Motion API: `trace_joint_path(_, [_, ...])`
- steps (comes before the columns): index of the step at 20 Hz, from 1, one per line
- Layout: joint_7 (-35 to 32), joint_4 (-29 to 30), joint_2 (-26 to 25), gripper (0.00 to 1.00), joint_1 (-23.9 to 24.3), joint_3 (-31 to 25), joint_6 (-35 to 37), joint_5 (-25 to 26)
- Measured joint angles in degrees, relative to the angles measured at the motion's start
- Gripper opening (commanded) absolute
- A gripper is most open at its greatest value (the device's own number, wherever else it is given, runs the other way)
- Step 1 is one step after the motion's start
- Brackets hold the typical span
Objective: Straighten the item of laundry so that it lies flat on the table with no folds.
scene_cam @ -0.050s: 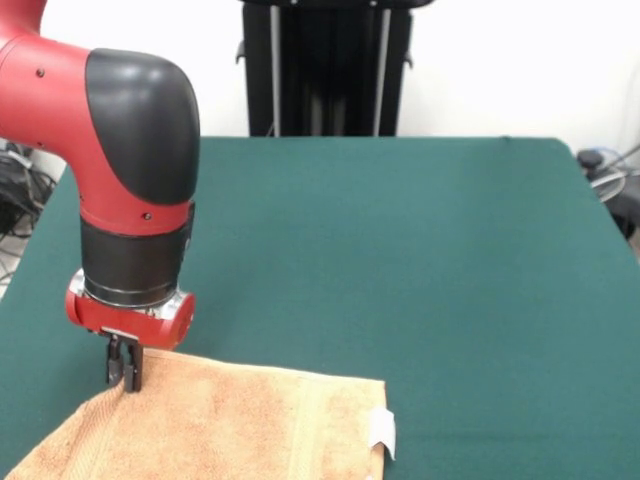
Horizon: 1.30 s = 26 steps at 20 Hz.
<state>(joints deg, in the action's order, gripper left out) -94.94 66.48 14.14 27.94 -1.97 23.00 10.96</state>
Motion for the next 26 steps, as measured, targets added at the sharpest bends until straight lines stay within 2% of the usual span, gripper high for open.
trace_joint_path(5, [0.0,0.5,0.3,0.00,-0.1,0.0,-0.1,0.0])
trace_joint_path(10, [0.0,4.5,3.1,0.00,-0.6,0.0,-1.1,0.0])
trace_joint_path(12, [0.0,8.0,5.7,0.00,-1.8,0.4,-1.5,0.0])
trace_joint_path(19, [0.0,14.5,10.1,0.00,-6.3,2.1,-1.9,0.0])
trace_joint_path(26, [0.0,19.3,11.5,0.00,-11.2,3.3,-3.7,-0.4])
